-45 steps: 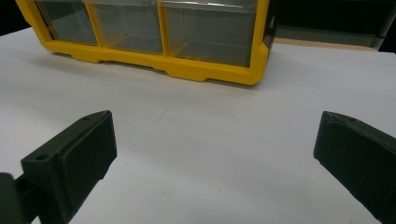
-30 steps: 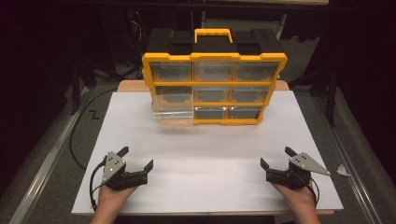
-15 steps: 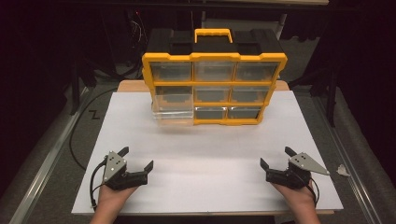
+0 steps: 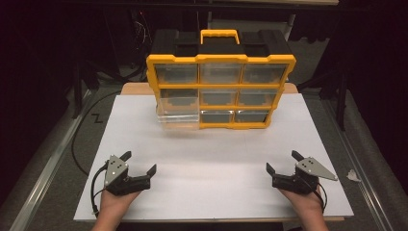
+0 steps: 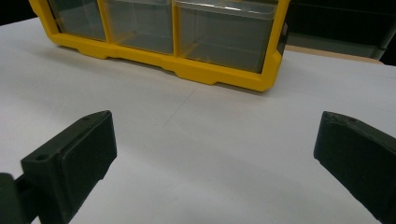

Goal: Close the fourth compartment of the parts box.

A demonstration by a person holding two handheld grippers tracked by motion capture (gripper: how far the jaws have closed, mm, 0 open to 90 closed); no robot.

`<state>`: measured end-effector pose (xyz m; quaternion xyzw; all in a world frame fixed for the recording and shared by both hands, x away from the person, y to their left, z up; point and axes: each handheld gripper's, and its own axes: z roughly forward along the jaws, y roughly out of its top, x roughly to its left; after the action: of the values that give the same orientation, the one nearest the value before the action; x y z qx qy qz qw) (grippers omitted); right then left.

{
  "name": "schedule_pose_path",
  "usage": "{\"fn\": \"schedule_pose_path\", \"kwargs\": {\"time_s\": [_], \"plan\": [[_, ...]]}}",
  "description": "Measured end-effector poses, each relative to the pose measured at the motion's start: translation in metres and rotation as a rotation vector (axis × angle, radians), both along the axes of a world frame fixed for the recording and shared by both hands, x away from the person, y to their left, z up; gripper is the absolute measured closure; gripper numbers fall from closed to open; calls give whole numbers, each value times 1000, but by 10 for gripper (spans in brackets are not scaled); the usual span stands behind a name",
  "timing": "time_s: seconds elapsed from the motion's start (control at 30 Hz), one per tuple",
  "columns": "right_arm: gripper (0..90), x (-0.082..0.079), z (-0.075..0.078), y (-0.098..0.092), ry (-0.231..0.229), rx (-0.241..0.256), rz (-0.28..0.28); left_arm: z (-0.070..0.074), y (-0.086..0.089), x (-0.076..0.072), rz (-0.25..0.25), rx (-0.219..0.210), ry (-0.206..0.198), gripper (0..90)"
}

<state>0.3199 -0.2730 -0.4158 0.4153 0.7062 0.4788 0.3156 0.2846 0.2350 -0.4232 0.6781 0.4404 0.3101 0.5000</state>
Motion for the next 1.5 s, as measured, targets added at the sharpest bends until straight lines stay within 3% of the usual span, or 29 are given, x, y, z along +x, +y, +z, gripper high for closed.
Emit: {"fn": "schedule_pose_path", "kwargs": {"time_s": [0.47, 0.9, 1.07, 1.5], "plan": [[7, 2, -1, 1, 5, 10, -3, 0, 0, -4, -12, -12, -34, 193], [7, 3, -1, 0, 10, 27, -7, 0, 0, -6, -29, -28, -38, 356], [7, 3, -1, 0, 6, 30, -10, 0, 0, -7, -23, -25, -47, 478], [7, 4, 1, 1, 2, 32, -8, -1, 1, -8, -31, -27, -51, 658]]}}
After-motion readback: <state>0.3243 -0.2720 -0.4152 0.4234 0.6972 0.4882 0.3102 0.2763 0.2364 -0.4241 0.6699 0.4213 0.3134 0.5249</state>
